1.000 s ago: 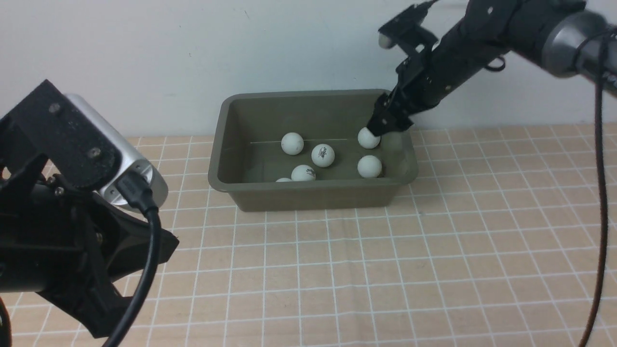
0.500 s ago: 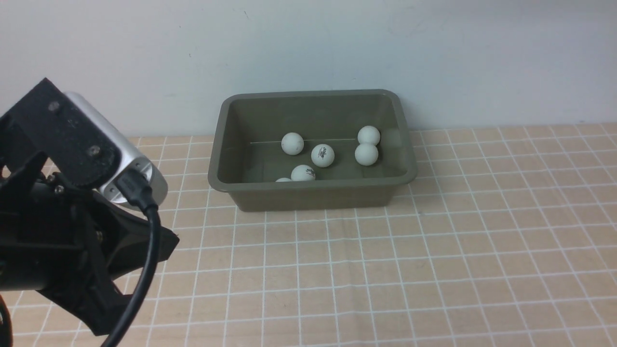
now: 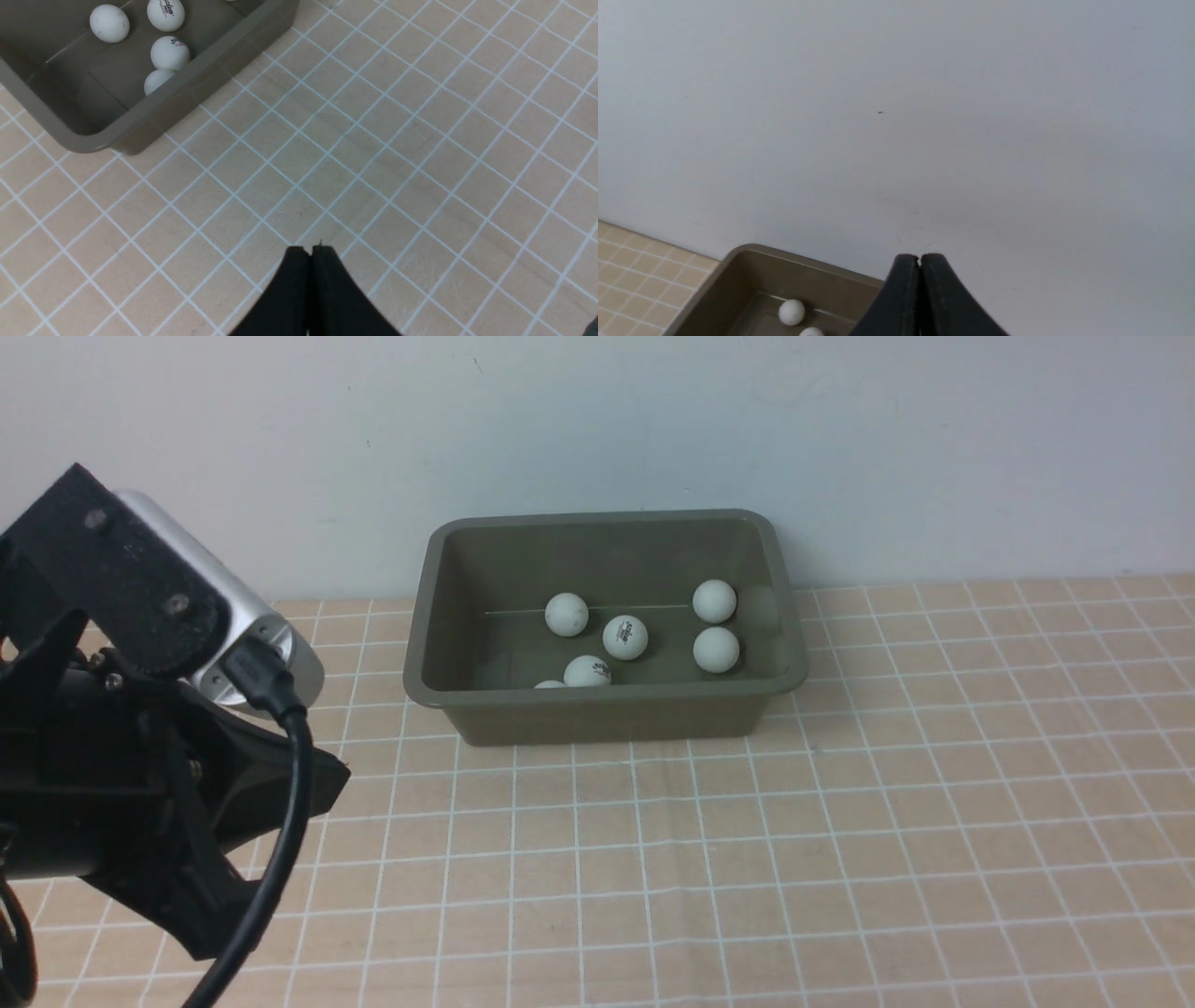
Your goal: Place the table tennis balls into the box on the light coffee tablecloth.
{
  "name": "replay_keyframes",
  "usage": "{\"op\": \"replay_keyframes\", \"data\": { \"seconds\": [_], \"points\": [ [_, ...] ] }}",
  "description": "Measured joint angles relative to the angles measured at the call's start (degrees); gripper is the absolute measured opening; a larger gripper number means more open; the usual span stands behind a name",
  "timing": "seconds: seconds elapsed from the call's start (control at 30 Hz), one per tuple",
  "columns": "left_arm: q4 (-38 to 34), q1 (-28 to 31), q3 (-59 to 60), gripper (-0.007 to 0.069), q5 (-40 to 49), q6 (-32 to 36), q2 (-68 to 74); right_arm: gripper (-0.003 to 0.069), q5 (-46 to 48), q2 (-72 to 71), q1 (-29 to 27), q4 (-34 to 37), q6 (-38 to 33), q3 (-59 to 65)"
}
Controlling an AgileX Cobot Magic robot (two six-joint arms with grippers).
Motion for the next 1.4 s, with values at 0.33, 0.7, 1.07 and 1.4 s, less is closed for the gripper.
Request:
{"op": "replay_keyframes", "data": {
  "seconds": [0.33, 0.7, 1.07, 1.4],
  "points": [
    [-0.13, 0.0, 0.0, -0.0069, -0.12, 0.0, 0.0, -0.0017, 0.0, -20.71, 0.0, -1.56, -3.67, 32.88],
    [-0.13, 0.0, 0.0, -0.0069, -0.12, 0.0, 0.0, -0.0016, -26.11, -51.74, 0.0, -9.38, -4.25, 79.92],
    [-0.14, 0.0, 0.0, -0.0069, -0.23, 0.0, 0.0, -0.0016, -43.52, -66.02, 0.0, -9.48, -4.62, 107.97],
    [-0.25, 0.0, 0.0, -0.0069, -0.28, 0.0, 0.0, -0.0016, -61.13, -66.02, 0.0, -9.33, -4.9, 119.18]
  ]
}}
